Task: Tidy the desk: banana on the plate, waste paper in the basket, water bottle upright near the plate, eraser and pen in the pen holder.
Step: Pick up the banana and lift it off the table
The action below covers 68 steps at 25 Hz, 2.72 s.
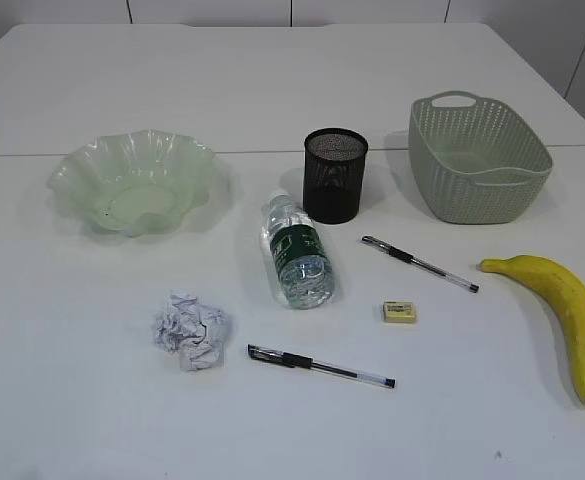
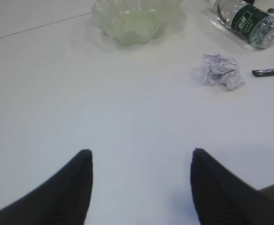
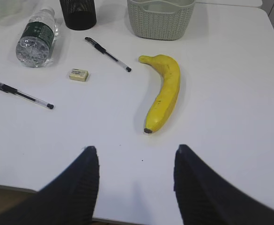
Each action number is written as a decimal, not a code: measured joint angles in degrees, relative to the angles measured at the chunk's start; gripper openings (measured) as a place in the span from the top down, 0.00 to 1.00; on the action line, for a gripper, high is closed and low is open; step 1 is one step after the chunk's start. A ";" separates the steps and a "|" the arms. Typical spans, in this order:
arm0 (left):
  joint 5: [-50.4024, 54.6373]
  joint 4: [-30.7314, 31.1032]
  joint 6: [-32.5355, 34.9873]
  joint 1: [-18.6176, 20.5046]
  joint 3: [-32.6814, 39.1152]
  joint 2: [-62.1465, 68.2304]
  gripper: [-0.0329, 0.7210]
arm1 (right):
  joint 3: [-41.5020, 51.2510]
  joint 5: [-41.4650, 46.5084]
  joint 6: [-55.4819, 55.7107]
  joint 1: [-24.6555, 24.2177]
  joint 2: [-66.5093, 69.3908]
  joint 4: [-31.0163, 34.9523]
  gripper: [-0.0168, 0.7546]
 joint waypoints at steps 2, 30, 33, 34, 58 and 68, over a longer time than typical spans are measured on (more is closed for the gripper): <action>0.00 0.00 0.00 0.00 0.00 0.00 0.34 | 0.00 0.00 0.00 0.00 0.00 0.00 0.48; 0.00 0.00 0.00 0.00 0.00 0.00 0.34 | 0.00 0.00 0.00 0.00 0.00 0.00 0.48; 0.00 0.00 0.00 0.00 0.00 0.00 0.34 | 0.00 0.00 0.00 0.00 0.00 0.00 0.48; 0.00 0.00 0.00 0.00 0.00 0.00 0.34 | 0.00 0.00 0.00 0.00 0.00 0.00 0.48; 0.00 0.00 0.00 0.00 0.00 0.00 0.34 | 0.00 0.11 0.00 0.00 0.00 0.00 0.48; 0.00 0.00 0.00 0.00 0.00 0.00 0.34 | 0.00 0.11 0.39 0.00 0.00 0.20 0.48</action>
